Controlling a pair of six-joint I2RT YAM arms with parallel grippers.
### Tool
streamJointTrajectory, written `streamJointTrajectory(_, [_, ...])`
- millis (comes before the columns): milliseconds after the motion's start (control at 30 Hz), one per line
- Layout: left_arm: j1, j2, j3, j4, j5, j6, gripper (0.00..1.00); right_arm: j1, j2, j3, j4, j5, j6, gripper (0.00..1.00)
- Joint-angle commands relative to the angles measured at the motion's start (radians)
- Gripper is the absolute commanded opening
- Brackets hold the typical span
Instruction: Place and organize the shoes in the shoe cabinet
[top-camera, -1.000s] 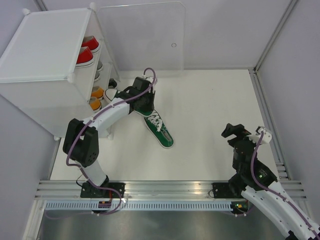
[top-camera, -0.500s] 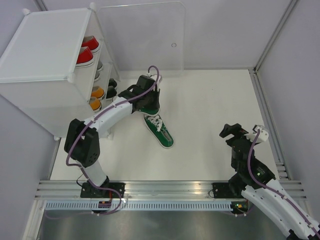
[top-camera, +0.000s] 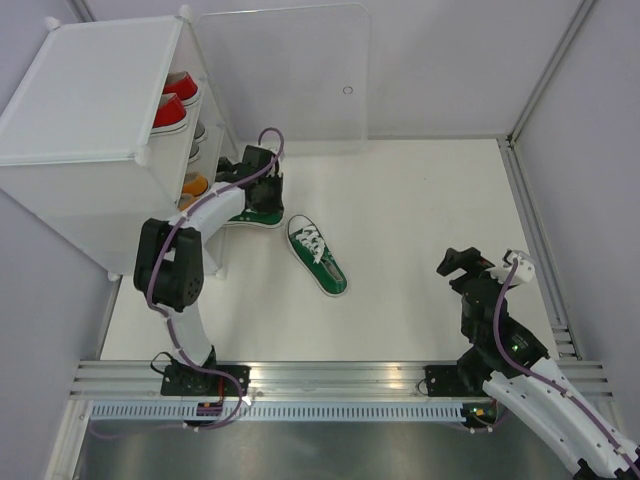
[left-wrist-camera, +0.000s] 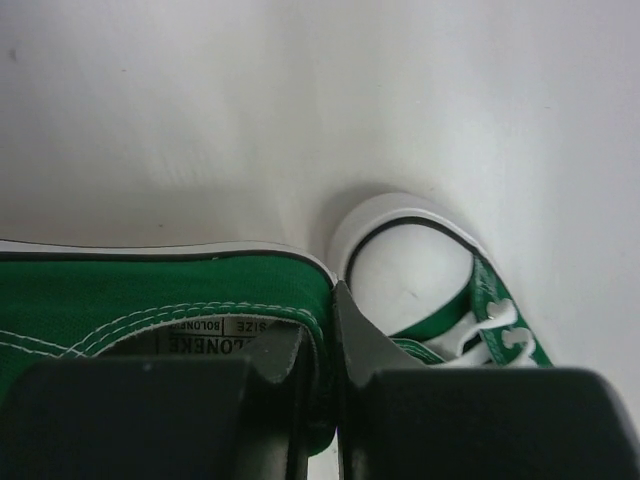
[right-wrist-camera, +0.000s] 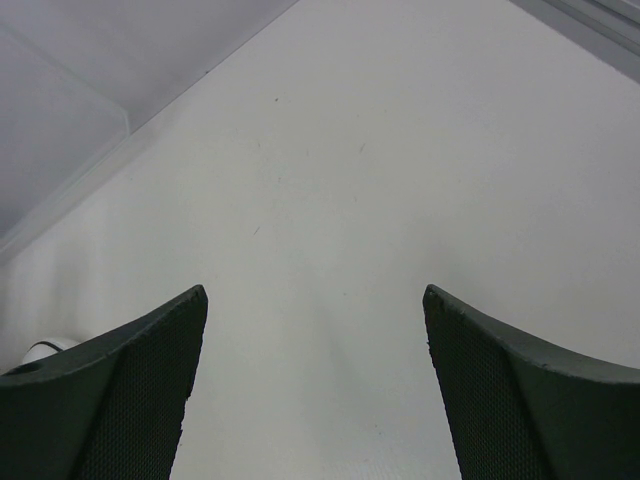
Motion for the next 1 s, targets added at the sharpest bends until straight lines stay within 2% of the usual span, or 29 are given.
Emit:
streamJointTrajectory(0, [0.06,0.026,0.056,0.064,-0.032,0.109,0.02,0.001,0.012,-0.007,0.036,-0.005,-0.007,0.92])
streamJointTrajectory(200, [0.14,0.094,0.093,0.056,-0.138,0.167,0.02,-0.001,0.029,-0.009,0.042,-0.008,-0.005,0.92])
streamJointTrajectory(500, [0.187,0.138,0.146,0.056,-0.28,0.242,0.06,0.001,0.058,-0.012,0.06,-0.027,-0.012,0.92])
streamJointTrajectory(600, [0.192,0.154,0.162,0.058,-0.339,0.256,0.12,0.001,0.063,-0.012,0.065,-0.03,-0.016,0.92])
streamJointTrajectory(700, [0.192,0.152,0.159,0.058,-0.363,0.253,0.25,0.001,0.063,-0.013,0.068,-0.039,-0.018,0.92])
streamJointTrajectory(733, [0.191,0.148,0.154,0.058,-0.368,0.248,0.34,0.001,0.063,-0.013,0.07,-0.04,-0.019,0.92])
streamJointTrajectory(767, [0.191,0.139,0.151,0.058,-0.366,0.242,0.38,0.001,0.064,-0.015,0.071,-0.043,-0.019,0.92])
streamJointTrajectory(800, [0.189,0.12,0.139,0.058,-0.354,0.227,0.47,-0.001,0.064,-0.013,0.074,-0.05,-0.021,0.92])
streamJointTrajectory(833, [0.188,0.109,0.133,0.058,-0.356,0.218,0.51,-0.001,0.064,-0.013,0.079,-0.05,-0.024,0.92])
streamJointTrajectory(967, [0.171,0.054,0.105,0.058,-0.36,0.172,0.58,0.001,0.07,-0.015,0.085,-0.065,-0.03,0.92])
